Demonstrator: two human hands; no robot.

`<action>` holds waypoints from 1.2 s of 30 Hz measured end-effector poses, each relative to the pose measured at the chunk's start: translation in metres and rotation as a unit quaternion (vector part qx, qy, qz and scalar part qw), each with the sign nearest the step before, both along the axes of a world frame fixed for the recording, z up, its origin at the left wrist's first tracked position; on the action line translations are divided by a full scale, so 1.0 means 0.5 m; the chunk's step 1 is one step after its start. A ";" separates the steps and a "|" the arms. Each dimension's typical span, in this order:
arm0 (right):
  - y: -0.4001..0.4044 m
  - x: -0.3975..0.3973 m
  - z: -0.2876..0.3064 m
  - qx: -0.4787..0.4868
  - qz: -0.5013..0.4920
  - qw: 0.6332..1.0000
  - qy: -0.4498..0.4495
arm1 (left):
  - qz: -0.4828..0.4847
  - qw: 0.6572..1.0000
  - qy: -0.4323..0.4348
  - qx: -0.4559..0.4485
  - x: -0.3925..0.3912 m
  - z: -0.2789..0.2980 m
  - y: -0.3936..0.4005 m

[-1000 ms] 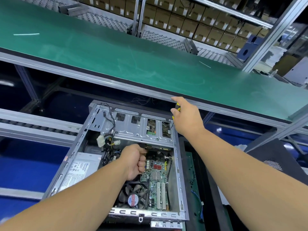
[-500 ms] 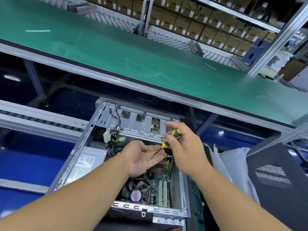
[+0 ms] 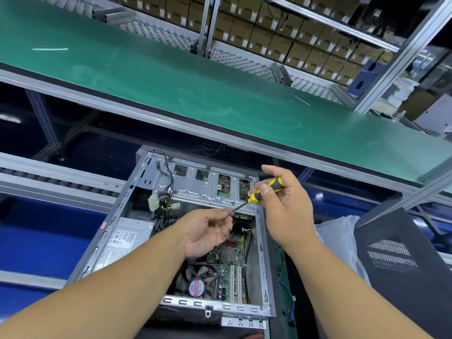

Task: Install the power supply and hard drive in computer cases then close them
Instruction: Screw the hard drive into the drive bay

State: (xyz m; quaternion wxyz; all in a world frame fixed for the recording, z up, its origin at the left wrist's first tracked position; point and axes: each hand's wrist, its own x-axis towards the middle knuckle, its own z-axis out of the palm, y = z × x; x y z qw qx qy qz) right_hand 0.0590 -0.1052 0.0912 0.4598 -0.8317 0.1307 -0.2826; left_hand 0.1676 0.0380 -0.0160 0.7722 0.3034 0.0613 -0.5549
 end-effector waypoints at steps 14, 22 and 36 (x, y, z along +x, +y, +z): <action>-0.002 -0.013 0.002 0.071 -0.024 0.996 -0.054 | 0.023 0.999 -0.023 -0.013 -0.004 0.016 -0.001; -0.003 -0.016 -0.003 0.105 -0.035 0.992 -0.060 | 0.017 0.999 -0.005 -0.039 -0.005 0.015 -0.006; -0.036 0.008 -0.008 0.013 -0.048 0.998 -0.049 | -0.083 0.990 -0.111 0.022 -0.001 0.006 -0.002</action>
